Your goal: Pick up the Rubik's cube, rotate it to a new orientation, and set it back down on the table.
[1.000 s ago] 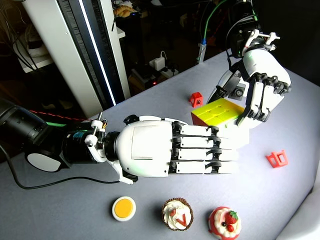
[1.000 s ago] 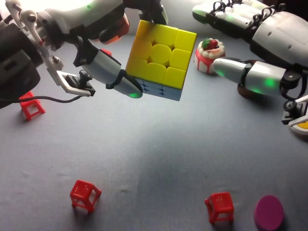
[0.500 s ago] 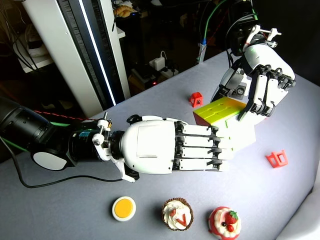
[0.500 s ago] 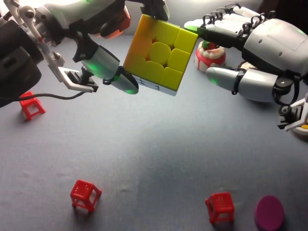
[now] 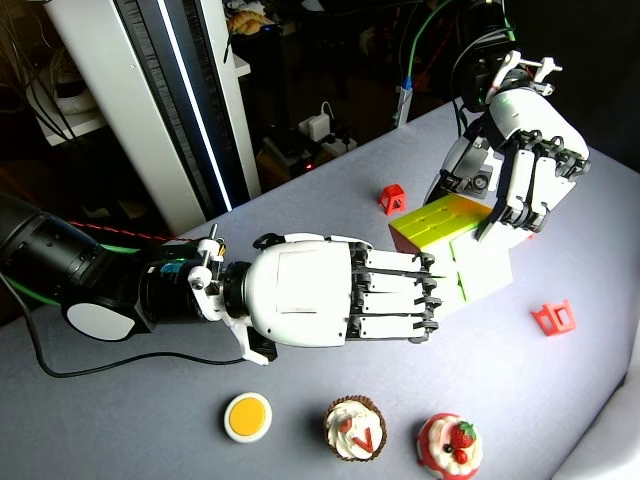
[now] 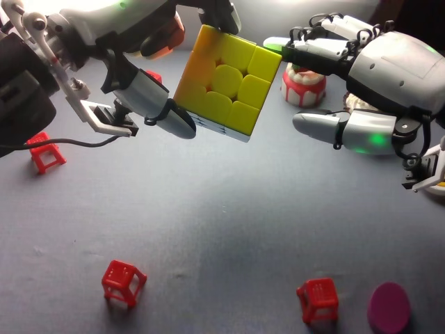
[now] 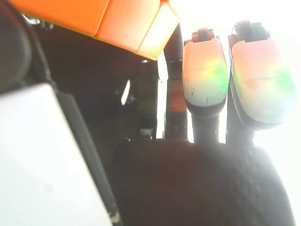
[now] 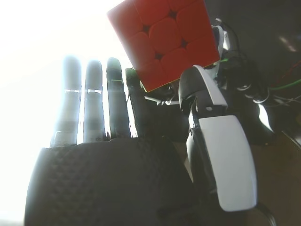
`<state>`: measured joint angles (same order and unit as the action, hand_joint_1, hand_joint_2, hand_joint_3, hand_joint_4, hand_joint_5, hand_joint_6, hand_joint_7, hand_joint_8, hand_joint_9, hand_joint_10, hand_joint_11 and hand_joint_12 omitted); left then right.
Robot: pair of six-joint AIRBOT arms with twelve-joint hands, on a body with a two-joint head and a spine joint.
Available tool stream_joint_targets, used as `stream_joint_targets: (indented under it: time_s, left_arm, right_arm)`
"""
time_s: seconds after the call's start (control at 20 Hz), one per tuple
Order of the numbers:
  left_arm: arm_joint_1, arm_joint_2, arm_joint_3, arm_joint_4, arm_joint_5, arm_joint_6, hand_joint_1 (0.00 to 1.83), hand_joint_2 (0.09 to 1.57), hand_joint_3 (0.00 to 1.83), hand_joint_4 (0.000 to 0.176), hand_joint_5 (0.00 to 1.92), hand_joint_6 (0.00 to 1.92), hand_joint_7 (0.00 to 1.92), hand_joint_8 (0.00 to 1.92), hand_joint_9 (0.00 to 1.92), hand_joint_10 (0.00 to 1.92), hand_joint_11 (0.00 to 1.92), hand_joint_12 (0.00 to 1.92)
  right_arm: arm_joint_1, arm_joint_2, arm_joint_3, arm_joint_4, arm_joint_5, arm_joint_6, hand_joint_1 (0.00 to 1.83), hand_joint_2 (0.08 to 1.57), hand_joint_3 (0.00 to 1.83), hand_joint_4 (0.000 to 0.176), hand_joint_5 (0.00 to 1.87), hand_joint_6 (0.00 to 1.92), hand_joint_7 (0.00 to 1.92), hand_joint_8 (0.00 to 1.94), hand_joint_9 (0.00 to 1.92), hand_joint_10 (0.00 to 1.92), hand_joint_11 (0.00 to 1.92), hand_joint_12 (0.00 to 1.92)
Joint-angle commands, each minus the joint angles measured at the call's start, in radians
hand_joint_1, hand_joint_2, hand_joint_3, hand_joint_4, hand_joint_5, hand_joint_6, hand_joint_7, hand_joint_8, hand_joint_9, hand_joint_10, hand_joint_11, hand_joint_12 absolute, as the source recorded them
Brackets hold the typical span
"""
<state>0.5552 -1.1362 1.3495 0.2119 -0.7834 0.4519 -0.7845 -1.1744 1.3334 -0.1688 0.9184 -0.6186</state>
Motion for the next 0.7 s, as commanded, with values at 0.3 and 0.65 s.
stream_joint_targets:
  time_s: [0.3, 0.65]
  left_arm:
    - [-0.003, 0.006, 0.004, -0.083, -0.158, 0.0, 1.5, 0.65, 1.04, 0.0, 1.2, 1.92, 1.32, 1.92, 1.36, 1.92, 1.39, 1.92]
    - [0.002, 0.005, 0.008, -0.099, -0.16, 0.001, 1.5, 0.63, 1.07, 0.0, 1.21, 1.92, 1.3, 1.92, 1.34, 1.92, 1.4, 1.92]
  right_arm:
    - [0.007, 0.019, -0.054, -0.029, 0.188, 0.006, 0.0, 1.57, 0.03, 0.0, 0.19, 0.47, 0.41, 0.06, 0.05, 1.05, 0.0, 1.47]
    - [0.004, 0.029, -0.088, -0.059, 0.223, 0.006, 0.0, 1.52, 0.0, 0.0, 0.21, 0.21, 0.36, 0.01, 0.06, 0.92, 0.0, 1.38]
